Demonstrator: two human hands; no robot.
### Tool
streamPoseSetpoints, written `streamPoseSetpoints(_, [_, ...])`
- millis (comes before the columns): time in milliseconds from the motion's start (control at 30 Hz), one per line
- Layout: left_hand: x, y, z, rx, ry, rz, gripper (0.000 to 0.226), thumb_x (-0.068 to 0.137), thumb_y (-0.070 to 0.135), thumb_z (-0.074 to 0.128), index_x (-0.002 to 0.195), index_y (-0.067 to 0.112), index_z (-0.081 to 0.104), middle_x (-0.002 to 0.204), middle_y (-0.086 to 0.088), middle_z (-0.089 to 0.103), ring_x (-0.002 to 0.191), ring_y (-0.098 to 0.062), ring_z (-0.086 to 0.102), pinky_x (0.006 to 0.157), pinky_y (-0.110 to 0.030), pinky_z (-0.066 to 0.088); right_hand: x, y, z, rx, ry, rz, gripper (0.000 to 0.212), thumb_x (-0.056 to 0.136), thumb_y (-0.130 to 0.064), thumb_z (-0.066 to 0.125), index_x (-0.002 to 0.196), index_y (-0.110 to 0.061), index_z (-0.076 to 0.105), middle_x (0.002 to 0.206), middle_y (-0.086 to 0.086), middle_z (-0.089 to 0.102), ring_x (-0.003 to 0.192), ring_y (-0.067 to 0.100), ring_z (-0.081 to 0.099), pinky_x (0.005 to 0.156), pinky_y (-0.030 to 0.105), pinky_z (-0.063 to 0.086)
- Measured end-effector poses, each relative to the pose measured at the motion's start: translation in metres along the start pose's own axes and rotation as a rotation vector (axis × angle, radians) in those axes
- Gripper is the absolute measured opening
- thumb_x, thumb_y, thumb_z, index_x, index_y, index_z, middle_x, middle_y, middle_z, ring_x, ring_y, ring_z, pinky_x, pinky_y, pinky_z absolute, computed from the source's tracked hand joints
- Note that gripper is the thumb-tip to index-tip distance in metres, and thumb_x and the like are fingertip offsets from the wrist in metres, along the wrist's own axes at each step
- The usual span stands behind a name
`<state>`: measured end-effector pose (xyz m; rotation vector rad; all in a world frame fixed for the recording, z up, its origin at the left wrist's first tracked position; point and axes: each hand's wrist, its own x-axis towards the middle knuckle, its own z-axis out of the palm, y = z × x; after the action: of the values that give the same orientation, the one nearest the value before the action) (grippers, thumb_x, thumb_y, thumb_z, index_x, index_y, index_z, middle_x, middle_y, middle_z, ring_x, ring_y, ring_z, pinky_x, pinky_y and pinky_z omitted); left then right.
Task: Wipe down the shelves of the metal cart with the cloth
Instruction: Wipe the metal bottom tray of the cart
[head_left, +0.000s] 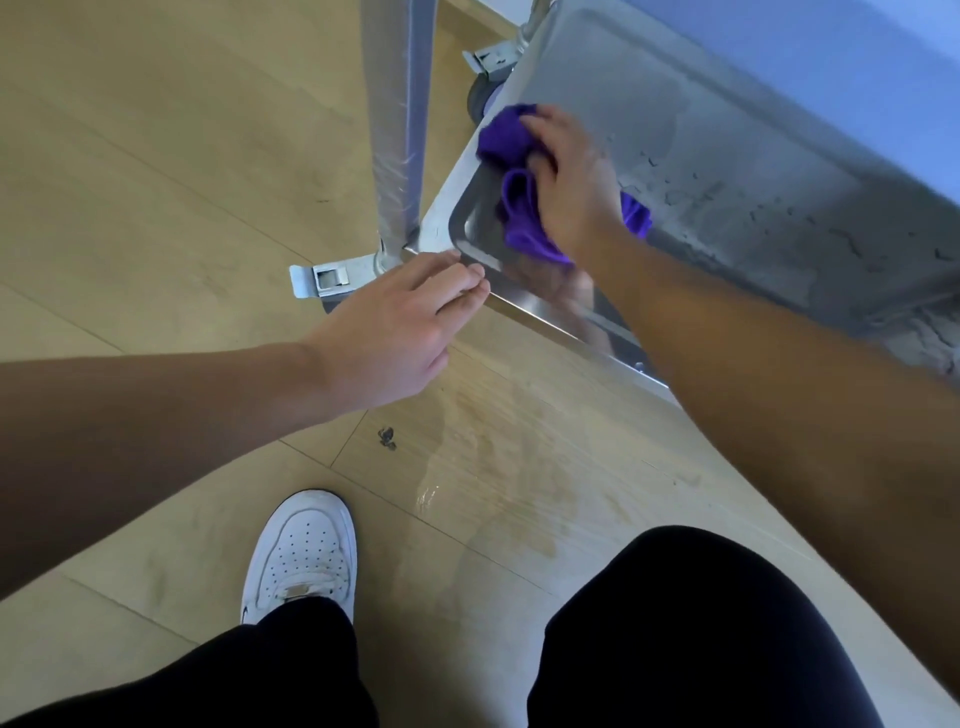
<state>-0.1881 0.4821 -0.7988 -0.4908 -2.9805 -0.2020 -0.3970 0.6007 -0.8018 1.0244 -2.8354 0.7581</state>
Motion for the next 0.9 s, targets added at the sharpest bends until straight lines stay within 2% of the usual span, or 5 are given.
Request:
streamPoseSetpoints(100, [0.002,0.0,-0.001,0.009,-0.011,-0.001,0.056,0.078,0.004,0.05,0.133,-0.007,0.049,0.129,-0.017,0.053,0.123,-0.036,0.048,0.107,-0.04,0.039,0.0,-0.012,0.0,0.007,0.029,0.099,0.039,0.091,-0.006,0.045,0.127,-0.012,0.06,0.137,0.002,0.054,0.125,0.022,0.048,0.1,0.018,0.028])
streamPoseSetpoints(333, [0.0,0.001,-0.004,0.013,-0.002,-0.003,0.054,0.077,0.002,0.052,0.131,-0.005,0.051,0.126,-0.016,0.054,0.12,-0.034,0.049,0.105,-0.034,0.033,-0.074,-0.001,-0.017,-0.015,-0.156,-0.312,0.035,0.094,-0.008,0.048,0.126,-0.011,0.061,0.138,0.005,0.055,0.128,0.021,0.047,0.112,0.019,0.024])
streamPoseSetpoints(533, [0.003,0.005,-0.006,0.006,-0.034,-0.024,0.058,0.075,0.001,0.059,0.132,-0.005,0.05,0.129,-0.017,0.052,0.122,-0.034,0.048,0.104,-0.04,0.039,-0.059,0.043,-0.028,-0.081,0.114,0.331,0.044,0.088,-0.011,0.044,0.129,-0.012,0.059,0.142,0.006,0.051,0.131,0.028,0.045,0.113,0.031,0.03])
streamPoseSetpoints(733, [0.004,0.008,-0.004,0.037,-0.018,-0.036,0.049,0.075,0.007,0.047,0.122,-0.006,0.054,0.12,-0.021,0.054,0.115,-0.039,0.049,0.106,-0.038,0.031,-0.084,-0.035,0.003,0.012,-0.009,-0.133,0.044,0.09,-0.02,0.037,0.122,-0.008,0.064,0.136,0.01,0.057,0.125,0.032,0.051,0.109,0.042,0.036])
streamPoseSetpoints(900, [0.004,0.009,0.0,0.01,0.007,-0.052,0.054,0.074,0.006,0.047,0.126,-0.008,0.052,0.124,-0.021,0.054,0.114,-0.037,0.05,0.104,-0.04,0.038,-0.052,0.011,-0.005,-0.025,0.015,-0.019,0.043,0.087,-0.01,0.043,0.125,-0.011,0.063,0.138,0.009,0.055,0.127,0.028,0.05,0.111,0.033,0.033])
